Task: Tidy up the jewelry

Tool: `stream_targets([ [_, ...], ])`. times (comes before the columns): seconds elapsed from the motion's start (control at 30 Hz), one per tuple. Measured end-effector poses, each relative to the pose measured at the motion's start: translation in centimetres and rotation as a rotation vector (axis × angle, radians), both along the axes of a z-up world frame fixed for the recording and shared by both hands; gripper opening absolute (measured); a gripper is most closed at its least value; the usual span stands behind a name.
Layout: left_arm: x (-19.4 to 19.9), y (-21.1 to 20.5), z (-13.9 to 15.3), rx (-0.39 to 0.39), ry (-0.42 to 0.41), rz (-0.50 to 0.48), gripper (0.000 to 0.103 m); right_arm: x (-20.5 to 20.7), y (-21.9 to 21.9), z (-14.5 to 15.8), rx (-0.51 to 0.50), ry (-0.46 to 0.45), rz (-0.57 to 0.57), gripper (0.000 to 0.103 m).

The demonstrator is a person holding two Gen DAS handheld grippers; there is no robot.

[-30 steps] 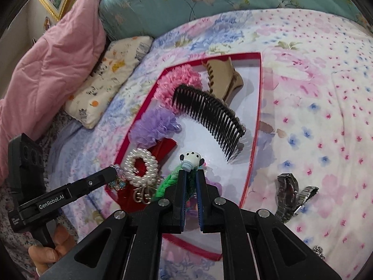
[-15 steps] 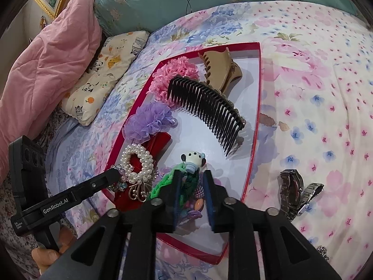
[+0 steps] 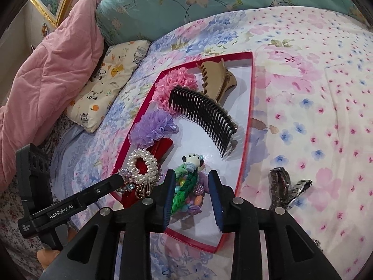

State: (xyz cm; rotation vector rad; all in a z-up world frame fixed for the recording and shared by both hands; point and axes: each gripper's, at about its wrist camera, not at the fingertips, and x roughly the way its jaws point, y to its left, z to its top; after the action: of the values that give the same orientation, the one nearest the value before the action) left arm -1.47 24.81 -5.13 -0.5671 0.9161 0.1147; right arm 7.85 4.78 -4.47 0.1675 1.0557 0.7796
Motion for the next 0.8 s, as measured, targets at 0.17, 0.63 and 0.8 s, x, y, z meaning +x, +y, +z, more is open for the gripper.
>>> stream_targets([
  [0.17,-0.8,-0.6,0.8,0.006,-0.008,-0.004,0.048,-0.5,-1.6,1.1,0.039,-0.009,-0.022,0.048],
  [0.63,-4.1,-1.4,2.8,0.017,0.006,0.036,0.083,-1.1,-7.1,1.5,0.191,0.045,-0.121,0.072],
  [0.8,-5.1,-2.0,3.6,0.099,0.028,0.041,0.084,-3.0,-6.4,3.6,0.111,-0.082,-0.068,0.079],
])
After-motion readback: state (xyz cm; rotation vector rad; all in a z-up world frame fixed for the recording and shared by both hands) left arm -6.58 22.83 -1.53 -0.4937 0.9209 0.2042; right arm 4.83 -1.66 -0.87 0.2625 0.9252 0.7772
